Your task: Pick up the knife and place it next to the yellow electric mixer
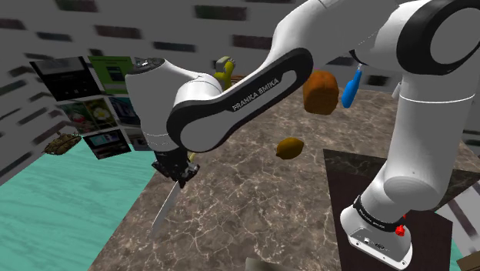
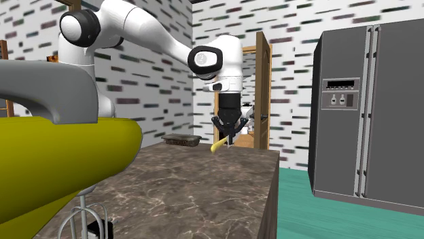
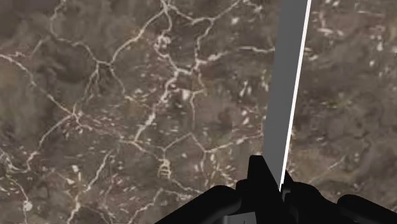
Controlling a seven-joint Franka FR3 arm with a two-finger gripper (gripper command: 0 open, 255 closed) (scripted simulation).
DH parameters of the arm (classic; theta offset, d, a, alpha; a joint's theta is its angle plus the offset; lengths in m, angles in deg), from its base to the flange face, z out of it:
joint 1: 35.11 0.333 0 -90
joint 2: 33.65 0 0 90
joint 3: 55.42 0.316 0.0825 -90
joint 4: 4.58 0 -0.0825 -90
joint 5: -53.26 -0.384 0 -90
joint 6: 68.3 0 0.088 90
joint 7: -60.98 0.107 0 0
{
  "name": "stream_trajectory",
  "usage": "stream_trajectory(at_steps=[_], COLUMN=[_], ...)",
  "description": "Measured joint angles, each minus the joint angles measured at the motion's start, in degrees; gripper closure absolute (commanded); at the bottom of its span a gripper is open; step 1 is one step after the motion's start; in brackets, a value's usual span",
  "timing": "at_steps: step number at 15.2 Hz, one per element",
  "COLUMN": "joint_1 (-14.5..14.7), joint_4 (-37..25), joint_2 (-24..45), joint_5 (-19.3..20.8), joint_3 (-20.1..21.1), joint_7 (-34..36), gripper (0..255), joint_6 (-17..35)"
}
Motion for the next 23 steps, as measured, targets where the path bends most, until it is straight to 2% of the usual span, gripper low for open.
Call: stream_trajectory(at_steps=[11, 23], joint_1=[-1.1, -0.8], joint_4=[-4.9, -13.1], joint_2=[-3.5, -4.7], joint_5=[-3.2, -4.5], joint_3=[1.5, 2.2], joint_7=[-1.9, -2.9], gripper=[255, 255], joint_6=[-7.3, -16.2])
